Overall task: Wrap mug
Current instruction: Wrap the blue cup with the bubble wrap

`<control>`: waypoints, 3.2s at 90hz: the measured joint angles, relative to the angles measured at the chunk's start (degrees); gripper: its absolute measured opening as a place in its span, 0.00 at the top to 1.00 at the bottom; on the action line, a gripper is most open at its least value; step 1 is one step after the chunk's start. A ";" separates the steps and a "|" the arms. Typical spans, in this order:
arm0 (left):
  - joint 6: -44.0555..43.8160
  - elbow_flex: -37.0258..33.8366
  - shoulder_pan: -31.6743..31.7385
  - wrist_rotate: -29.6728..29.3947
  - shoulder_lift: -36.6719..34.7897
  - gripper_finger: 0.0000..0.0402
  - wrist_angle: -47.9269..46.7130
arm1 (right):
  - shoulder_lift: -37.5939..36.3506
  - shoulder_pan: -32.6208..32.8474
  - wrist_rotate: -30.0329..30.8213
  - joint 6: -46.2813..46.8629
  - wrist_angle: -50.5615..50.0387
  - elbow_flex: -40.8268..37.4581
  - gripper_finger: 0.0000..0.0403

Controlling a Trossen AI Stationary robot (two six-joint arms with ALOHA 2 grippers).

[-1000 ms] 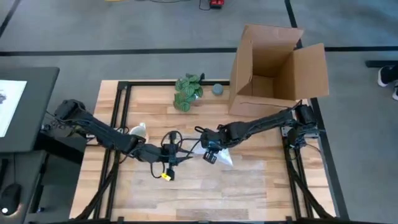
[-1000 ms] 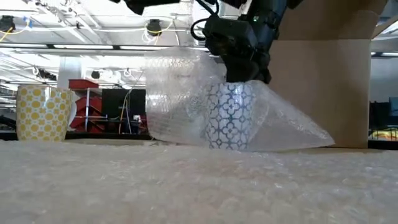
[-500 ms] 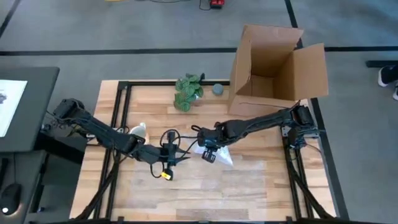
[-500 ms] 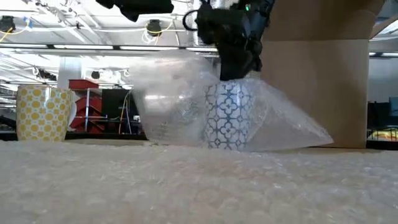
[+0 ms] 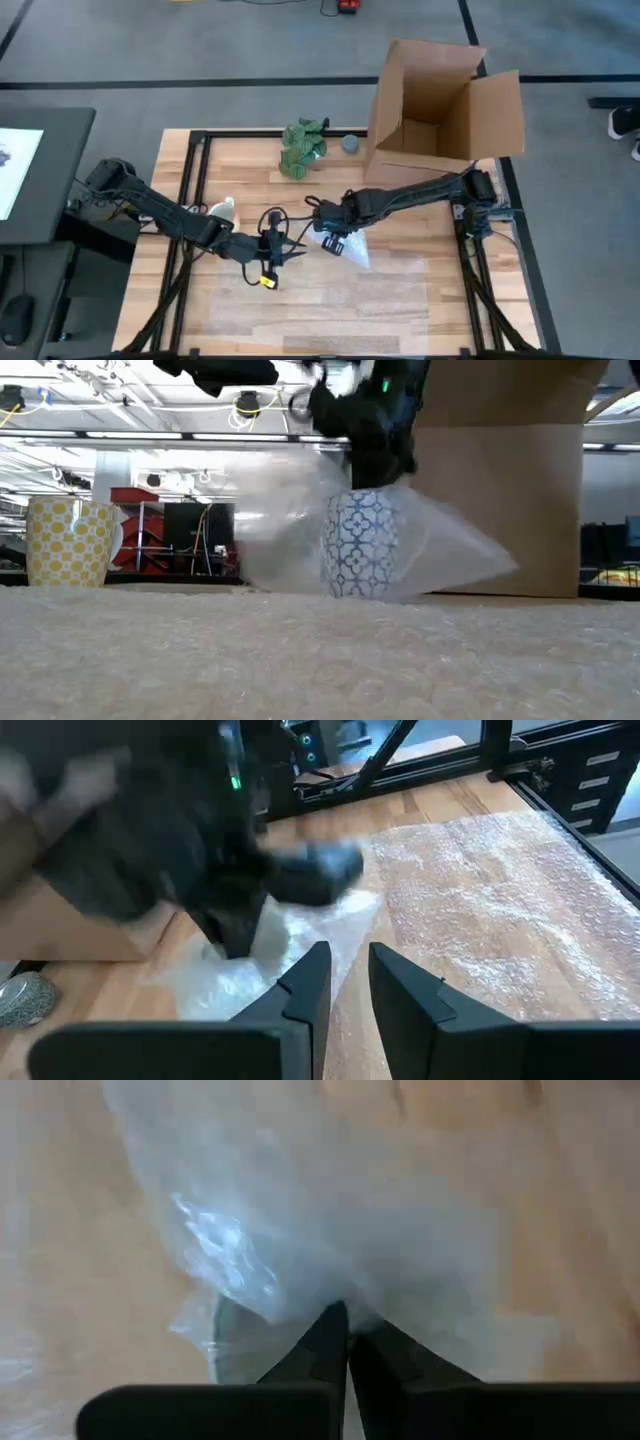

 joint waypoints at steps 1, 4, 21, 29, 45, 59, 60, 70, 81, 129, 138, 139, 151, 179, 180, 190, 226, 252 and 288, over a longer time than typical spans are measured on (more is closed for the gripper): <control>-0.03 0.00 0.00 0.00 0.01 0.87 -0.01 | 0.44 -0.01 -0.14 -0.10 0.01 0.03 1.00; -0.23 0.00 0.00 0.00 0.02 0.87 -0.03 | 1.62 -0.07 -0.48 -0.55 0.24 0.13 1.00; -0.41 0.00 -0.26 0.00 0.02 0.87 -0.10 | 6.36 -0.22 -4.39 -3.03 1.79 0.50 1.00; -0.48 0.00 -0.47 0.03 0.02 0.87 -0.39 | 6.58 0.09 -4.40 -3.13 1.69 0.52 1.00; -0.69 0.00 -0.74 0.02 0.02 0.87 -0.35 | 3.70 0.49 -4.30 -3.86 0.12 2.53 1.00; -1.14 0.00 -0.74 0.00 0.02 0.87 -0.12 | 0.78 0.85 -4.31 -4.80 -1.55 5.61 1.00; -1.19 0.00 -0.74 0.00 0.02 0.87 -0.14 | 0.57 0.85 -4.30 -4.80 -1.80 5.87 1.00; -1.26 0.00 -0.74 -0.04 0.02 0.87 -0.14 | -0.65 0.94 -4.30 -4.98 -4.51 8.10 0.96; -1.28 0.00 -0.74 -0.04 0.02 0.87 -0.19 | -1.43 0.90 -4.17 -4.95 -6.62 10.15 0.88; -1.96 0.00 -2.04 0.02 0.07 0.87 -0.85 | 9.38 -0.65 0.15 -4.95 -8.27 13.08 0.90; -2.13 0.00 -3.02 0.00 0.08 0.87 -1.01 | 12.98 -0.99 -1.70 -6.83 -8.35 13.32 0.95; -2.14 0.00 -3.14 0.00 0.08 0.87 -1.00 | 13.29 -1.03 -2.11 -7.07 -8.28 13.33 0.96; -2.11 0.00 -4.47 -0.20 0.08 0.87 -1.00 | 15.42 -1.16 -5.89 -10.12 -7.76 13.55 0.99; -1.74 0.00 -5.11 -0.03 0.06 0.87 -0.55 | 9.46 -1.09 -5.84 -10.63 -8.50 13.72 0.98; -1.72 0.00 -5.11 -0.02 0.06 0.87 -0.54 | 9.14 -1.09 -5.85 -10.72 -8.47 13.79 0.98; -1.74 0.00 -5.11 0.04 0.02 0.87 -0.48 | 4.87 -1.09 -5.76 -11.86 -7.97 14.32 0.94; -3.08 0.00 -4.21 0.46 0.02 0.87 -2.03 | -5.10 -0.28 -5.11 -13.15 -8.39 14.38 0.80; -4.87 0.00 -0.61 0.58 0.02 0.87 -2.39 | -2.21 0.98 -3.58 -13.34 -1.94 7.72 0.81; -5.44 0.00 -0.12 0.69 0.02 0.87 -2.45 | 9.37 -4.63 -7.62 -13.99 2.03 5.16 0.84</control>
